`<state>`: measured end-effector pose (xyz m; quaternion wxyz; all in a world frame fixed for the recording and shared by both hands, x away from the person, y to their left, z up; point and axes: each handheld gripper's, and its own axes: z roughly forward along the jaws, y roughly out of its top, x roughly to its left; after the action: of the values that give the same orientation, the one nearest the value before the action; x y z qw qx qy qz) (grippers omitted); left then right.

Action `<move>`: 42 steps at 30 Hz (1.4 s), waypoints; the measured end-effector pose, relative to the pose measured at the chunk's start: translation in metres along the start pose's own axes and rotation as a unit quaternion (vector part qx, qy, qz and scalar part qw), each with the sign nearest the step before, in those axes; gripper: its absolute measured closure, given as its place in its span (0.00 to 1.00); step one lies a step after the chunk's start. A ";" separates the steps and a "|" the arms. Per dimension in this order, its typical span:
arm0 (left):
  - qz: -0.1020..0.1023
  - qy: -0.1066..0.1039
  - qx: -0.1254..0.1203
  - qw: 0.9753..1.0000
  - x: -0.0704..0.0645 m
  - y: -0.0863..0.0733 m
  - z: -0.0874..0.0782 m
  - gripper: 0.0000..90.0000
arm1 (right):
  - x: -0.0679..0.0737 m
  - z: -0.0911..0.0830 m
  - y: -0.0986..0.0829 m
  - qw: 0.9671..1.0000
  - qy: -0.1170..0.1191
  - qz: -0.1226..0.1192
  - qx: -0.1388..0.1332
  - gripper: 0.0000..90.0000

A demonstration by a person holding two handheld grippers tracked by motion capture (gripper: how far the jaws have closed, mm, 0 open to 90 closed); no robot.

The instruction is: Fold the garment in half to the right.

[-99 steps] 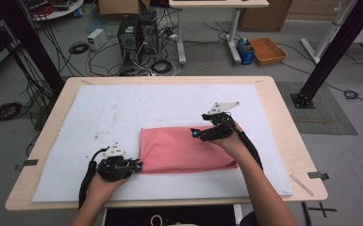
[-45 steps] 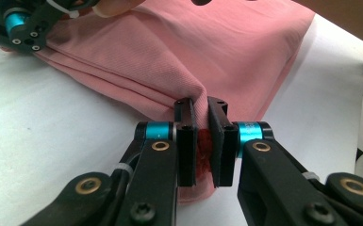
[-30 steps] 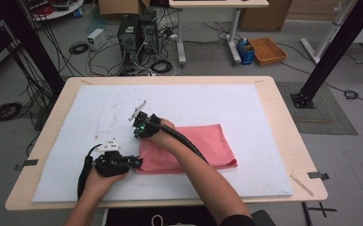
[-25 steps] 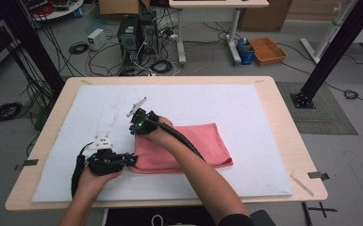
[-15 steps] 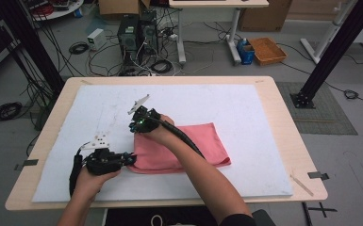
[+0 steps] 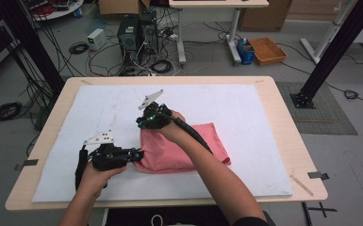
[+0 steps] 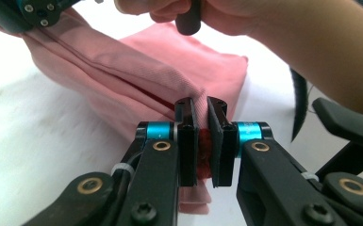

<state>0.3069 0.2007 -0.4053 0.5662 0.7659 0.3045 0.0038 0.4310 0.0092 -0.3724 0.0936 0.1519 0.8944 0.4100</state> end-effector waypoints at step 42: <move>0.050 0.133 0.036 0.989 -0.023 -0.008 0.027 0.57 | -0.006 -0.044 -0.022 1.000 -0.023 -0.003 -0.013 0.95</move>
<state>0.2933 0.1680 -0.4142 0.4921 0.7925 0.3387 0.1231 0.4198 -0.0373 -0.3603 0.1171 0.1572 0.8870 0.4180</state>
